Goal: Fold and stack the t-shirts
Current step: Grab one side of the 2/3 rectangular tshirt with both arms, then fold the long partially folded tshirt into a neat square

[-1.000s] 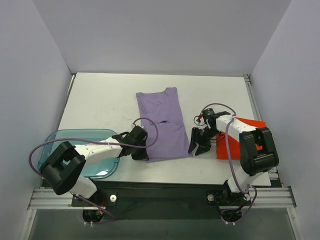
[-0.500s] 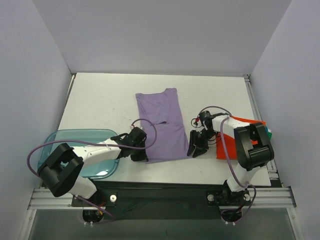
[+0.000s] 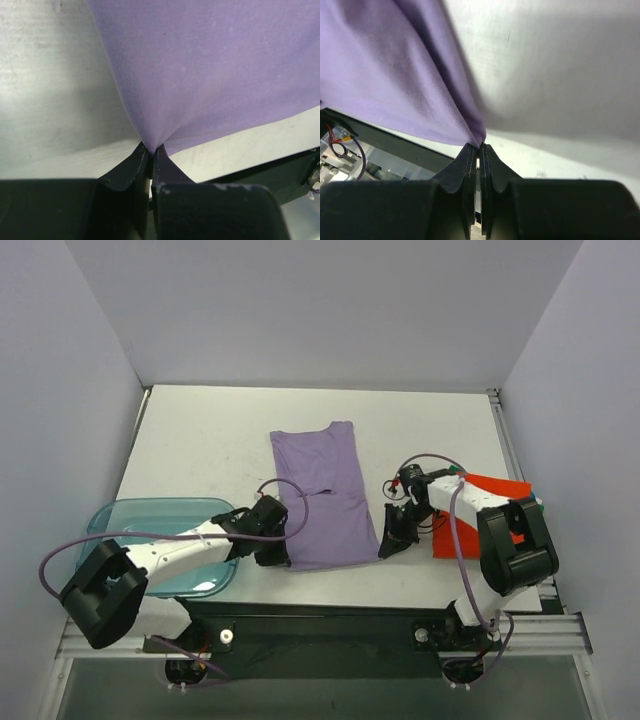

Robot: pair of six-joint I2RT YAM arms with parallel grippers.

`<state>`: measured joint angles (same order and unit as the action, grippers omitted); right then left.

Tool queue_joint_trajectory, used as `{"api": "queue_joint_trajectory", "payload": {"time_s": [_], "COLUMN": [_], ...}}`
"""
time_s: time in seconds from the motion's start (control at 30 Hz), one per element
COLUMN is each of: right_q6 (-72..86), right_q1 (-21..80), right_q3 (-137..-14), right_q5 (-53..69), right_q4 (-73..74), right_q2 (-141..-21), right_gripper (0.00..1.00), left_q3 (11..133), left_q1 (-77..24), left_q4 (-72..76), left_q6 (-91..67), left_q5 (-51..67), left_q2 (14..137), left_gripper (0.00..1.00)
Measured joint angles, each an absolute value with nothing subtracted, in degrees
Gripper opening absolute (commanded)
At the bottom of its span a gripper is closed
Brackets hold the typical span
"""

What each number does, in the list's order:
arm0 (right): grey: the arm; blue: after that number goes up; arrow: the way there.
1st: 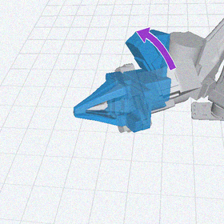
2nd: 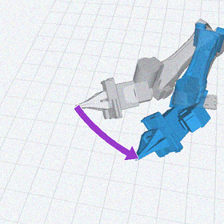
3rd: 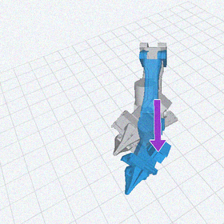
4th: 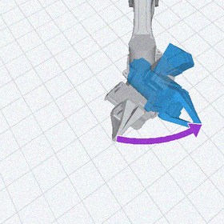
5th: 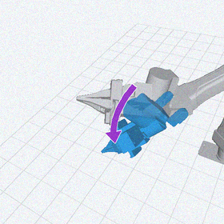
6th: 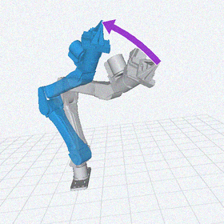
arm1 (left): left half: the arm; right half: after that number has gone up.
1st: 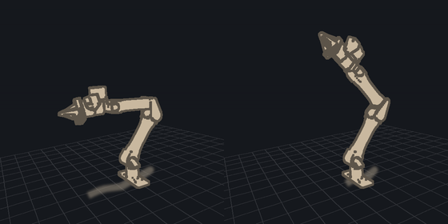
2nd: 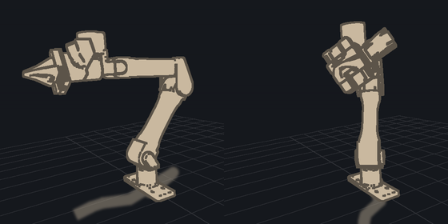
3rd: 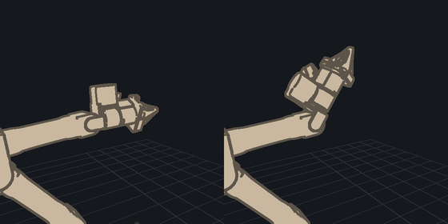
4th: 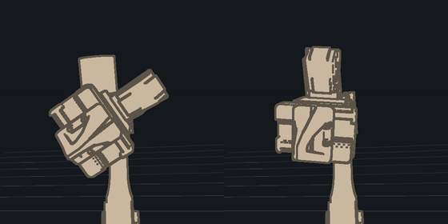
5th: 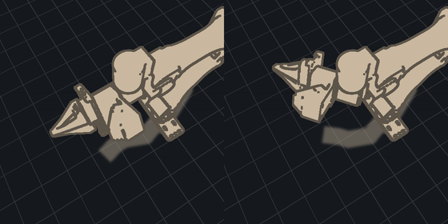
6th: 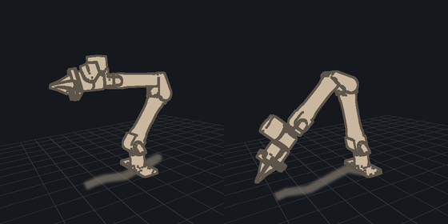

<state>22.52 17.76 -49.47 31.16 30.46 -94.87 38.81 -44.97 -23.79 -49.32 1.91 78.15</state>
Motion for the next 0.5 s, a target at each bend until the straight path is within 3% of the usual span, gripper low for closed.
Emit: {"api": "queue_joint_trajectory", "payload": {"time_s": [0.5], "right_q6": [31.0], "right_q1": [25.3], "right_q3": [-47.9], "right_q5": [30.4], "right_q4": [44.6], "right_q2": [-70.9], "right_gripper": [0.0], "left_q3": [39.1], "left_q1": [-45.6], "left_q4": [-41.4], "left_q6": [-49.5], "left_q5": [9.5], "left_q2": [58.8], "left_gripper": [0.0]}}
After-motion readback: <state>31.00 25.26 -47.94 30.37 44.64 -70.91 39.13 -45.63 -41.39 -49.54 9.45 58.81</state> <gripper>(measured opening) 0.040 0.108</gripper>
